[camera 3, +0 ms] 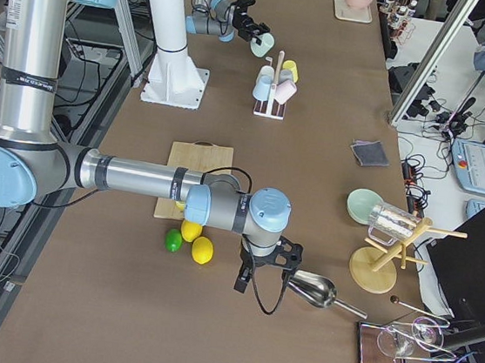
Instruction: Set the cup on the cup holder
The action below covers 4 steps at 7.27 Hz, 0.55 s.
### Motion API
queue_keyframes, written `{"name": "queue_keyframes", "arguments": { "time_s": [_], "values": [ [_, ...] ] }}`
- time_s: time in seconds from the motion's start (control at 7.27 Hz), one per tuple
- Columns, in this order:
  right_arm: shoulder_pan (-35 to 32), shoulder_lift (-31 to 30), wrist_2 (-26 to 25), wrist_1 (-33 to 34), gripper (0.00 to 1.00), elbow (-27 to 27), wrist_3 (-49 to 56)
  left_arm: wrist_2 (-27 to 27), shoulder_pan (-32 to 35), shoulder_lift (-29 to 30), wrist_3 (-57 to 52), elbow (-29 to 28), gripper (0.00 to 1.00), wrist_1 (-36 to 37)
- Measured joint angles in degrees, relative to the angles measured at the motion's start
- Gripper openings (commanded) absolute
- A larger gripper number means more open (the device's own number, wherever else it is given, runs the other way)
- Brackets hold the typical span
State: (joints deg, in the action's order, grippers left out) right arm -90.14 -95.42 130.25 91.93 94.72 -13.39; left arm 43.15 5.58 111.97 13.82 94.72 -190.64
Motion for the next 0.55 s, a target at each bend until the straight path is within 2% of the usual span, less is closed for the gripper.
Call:
{"name": "queue_keyframes", "arguments": {
  "time_s": [0.55],
  "values": [
    [0.0, -0.1, 0.1, 0.0, 1.0, 0.3, -0.2, 0.0, 2.6, 0.4, -0.6, -0.2, 0.0, 1.6]
  ]
}}
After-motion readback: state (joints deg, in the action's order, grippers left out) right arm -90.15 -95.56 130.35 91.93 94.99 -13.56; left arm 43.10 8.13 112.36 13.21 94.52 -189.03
